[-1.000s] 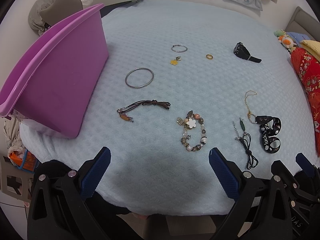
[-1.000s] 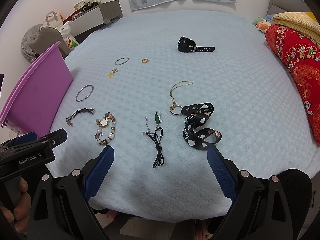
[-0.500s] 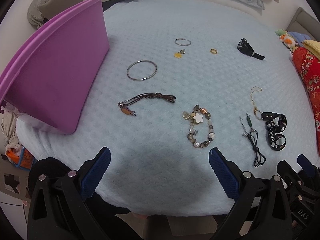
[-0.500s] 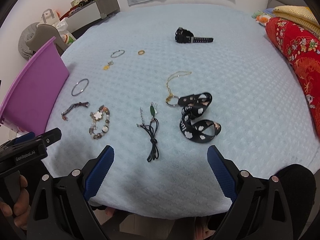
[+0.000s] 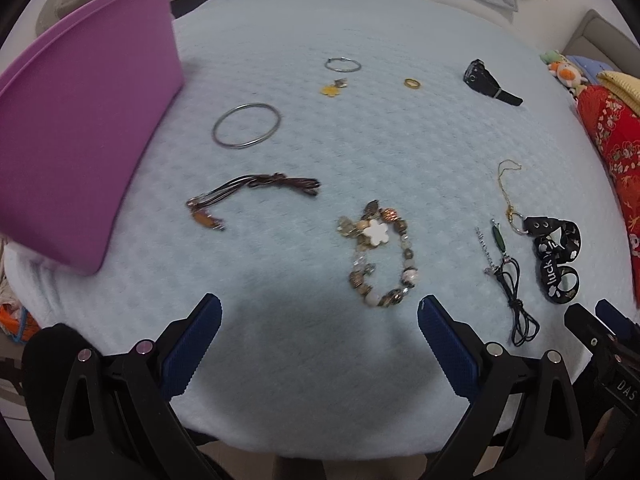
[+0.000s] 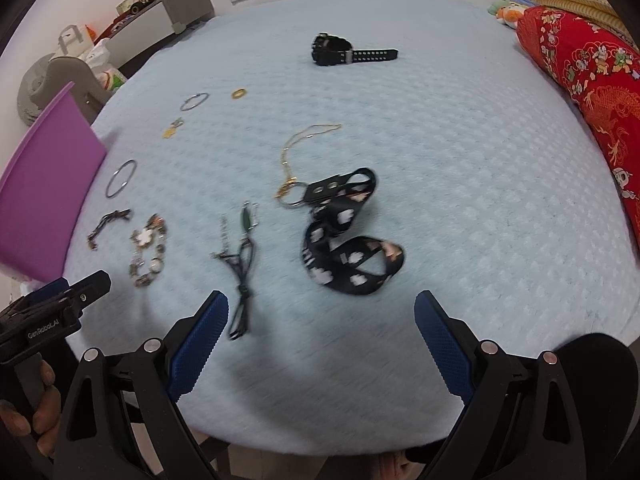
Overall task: Organize jewelry
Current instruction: 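Grasp the beaded flower bracelet with the left tool while the right tool grasps the black lanyard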
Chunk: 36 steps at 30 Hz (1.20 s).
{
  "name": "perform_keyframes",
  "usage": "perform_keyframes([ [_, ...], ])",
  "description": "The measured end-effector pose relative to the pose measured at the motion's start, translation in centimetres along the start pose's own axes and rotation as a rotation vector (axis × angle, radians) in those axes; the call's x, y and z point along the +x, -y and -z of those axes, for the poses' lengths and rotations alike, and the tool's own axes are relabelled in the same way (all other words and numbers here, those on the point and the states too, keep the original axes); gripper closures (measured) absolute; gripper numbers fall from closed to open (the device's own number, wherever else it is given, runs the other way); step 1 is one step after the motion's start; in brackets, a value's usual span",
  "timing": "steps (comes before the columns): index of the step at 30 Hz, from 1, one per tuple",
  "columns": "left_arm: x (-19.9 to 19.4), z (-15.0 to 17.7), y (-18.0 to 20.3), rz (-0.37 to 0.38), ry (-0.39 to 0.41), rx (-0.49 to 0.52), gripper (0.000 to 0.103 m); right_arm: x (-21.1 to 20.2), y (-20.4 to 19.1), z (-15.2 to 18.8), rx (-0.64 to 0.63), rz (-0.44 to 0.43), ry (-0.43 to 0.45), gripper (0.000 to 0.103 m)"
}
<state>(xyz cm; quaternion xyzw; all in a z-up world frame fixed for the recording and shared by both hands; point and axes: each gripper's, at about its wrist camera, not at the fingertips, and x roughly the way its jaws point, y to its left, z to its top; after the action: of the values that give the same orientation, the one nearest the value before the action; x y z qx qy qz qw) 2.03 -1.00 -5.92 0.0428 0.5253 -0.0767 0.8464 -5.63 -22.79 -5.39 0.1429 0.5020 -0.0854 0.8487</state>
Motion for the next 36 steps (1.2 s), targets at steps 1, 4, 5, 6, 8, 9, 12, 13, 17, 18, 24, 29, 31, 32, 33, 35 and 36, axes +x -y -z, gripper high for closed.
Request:
perform_keyframes([
  [1, 0.4, -0.2, 0.4, 0.006, 0.002, 0.002, 0.006, 0.3, 0.3, -0.2, 0.002, 0.003, -0.002, 0.013],
  [4, 1.3, -0.7, 1.3, 0.023, -0.001, 0.001, 0.006, 1.4, 0.9, -0.8, -0.005, 0.018, -0.015, 0.013],
  [5, 1.7, -0.9, 1.7, 0.026, -0.003, 0.003, 0.006, 1.8, 1.0, -1.1, -0.011, 0.02, -0.019, 0.013],
  [6, 1.8, -0.9, 1.9, 0.025, -0.003, 0.005, 0.006, 2.2, 1.1, -1.3, -0.016, 0.019, -0.026, 0.013],
  [8, 2.4, -1.0, 2.4, 0.024, -0.005, 0.013, 0.006, 2.9, 1.3, -1.8, -0.018, 0.018, -0.034, 0.013],
  [9, 2.7, -1.1, 2.6, 0.023, -0.007, 0.015, 0.006, 3.2, 1.4, -2.1, -0.017, 0.015, -0.037, 0.013],
  [12, 3.2, -1.0, 2.8, 0.017, -0.015, 0.016, 0.006, 4.0, 1.8, -2.8, -0.017, 0.014, -0.037, 0.013],
  [13, 3.4, -1.0, 2.8, 0.014, -0.019, 0.017, 0.006, 4.2, 1.9, -2.9, -0.018, 0.017, -0.039, 0.013],
  [17, 4.5, -1.1, 3.2, -0.003, -0.035, 0.024, 0.006, 5.5, 2.1, -3.5, -0.021, 0.026, -0.052, 0.013],
  [18, 4.7, -1.2, 3.3, -0.006, -0.037, 0.025, 0.006, 5.7, 2.1, -3.5, -0.022, 0.029, -0.055, 0.013],
  [24, 6.1, -1.5, 3.4, -0.014, -0.042, 0.019, 0.006, 7.0, 2.0, -3.8, -0.053, 0.052, -0.065, 0.013],
  [29, 6.6, -1.4, 3.9, -0.037, -0.022, 0.031, 0.006, 7.6, 1.7, -3.7, -0.082, 0.076, -0.053, 0.013],
  [31, 6.7, -1.3, 4.0, -0.044, 0.002, 0.029, 0.005, 7.8, 1.6, -3.7, -0.095, 0.087, -0.044, 0.013],
  [32, 6.7, -1.3, 4.1, -0.045, 0.014, 0.024, 0.005, 7.9, 1.5, -3.7, -0.103, 0.091, -0.039, 0.013],
  [33, 6.7, -1.2, 4.1, -0.047, 0.026, 0.018, 0.005, 8.0, 1.5, -3.7, -0.109, 0.093, -0.033, 0.013],
  [35, 6.6, -1.0, 4.1, -0.05, 0.04, 0.014, 0.005, 8.1, 1.4, -3.7, -0.11, 0.094, -0.027, 0.013],
  [36, 6.6, -1.0, 4.2, -0.054, 0.043, 0.016, 0.005, 8.1, 1.4, -3.7, -0.108, 0.093, -0.022, 0.013],
])
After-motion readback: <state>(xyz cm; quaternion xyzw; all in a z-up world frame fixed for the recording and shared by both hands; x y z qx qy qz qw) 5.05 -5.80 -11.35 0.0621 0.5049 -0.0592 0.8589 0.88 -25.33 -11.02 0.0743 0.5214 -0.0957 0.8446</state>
